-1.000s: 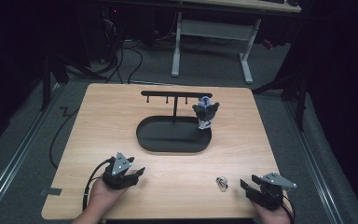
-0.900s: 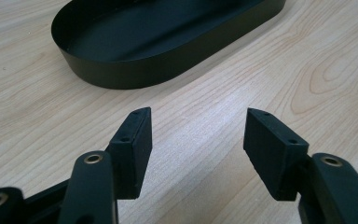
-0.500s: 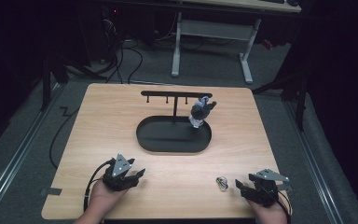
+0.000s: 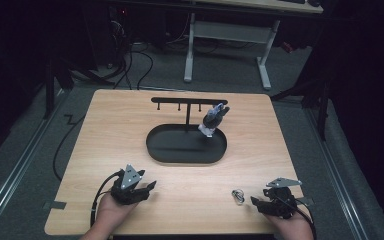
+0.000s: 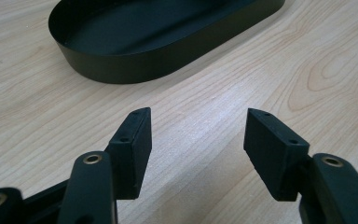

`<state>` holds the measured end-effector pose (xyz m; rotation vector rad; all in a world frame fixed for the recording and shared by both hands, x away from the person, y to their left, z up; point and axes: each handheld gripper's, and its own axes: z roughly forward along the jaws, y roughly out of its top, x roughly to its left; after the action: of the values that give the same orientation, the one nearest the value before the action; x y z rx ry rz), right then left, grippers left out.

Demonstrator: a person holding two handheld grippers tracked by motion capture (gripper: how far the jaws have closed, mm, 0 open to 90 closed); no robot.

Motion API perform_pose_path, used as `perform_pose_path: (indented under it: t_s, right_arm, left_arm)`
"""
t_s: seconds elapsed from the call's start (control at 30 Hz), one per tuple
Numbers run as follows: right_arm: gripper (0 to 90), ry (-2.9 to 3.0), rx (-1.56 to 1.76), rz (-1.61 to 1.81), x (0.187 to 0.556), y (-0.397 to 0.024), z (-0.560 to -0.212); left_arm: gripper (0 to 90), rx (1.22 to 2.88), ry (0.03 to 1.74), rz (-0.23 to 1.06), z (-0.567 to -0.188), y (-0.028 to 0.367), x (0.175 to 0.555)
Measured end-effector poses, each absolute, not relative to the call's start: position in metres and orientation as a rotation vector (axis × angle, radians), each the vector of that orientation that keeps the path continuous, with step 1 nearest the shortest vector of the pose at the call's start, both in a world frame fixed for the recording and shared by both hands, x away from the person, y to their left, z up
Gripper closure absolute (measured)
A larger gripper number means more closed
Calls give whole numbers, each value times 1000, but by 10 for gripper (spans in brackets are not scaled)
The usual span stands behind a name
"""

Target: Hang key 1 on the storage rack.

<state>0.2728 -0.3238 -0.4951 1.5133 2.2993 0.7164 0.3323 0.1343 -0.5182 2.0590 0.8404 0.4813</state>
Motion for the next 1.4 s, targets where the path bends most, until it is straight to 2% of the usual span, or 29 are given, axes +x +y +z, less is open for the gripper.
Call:
perform_pose_path:
  t_s: [1.07,1.2,1.23,1.4]
  right_arm:
    - [352,2531,1478,476,291,-285,-473]
    - [357,2548,1468,464,290,-276,-470]
    - [396,2556,1459,480,288,-272,-468]
    - [439,2599,1431,470,284,-265,-476]
  left_arm:
    - [422,2077,815,501,-519,136,337]
    - [424,2069,806,502,-517,136,335]
    - [425,2067,799,515,-516,136,335]
    - [426,2073,801,513,-518,134,336]
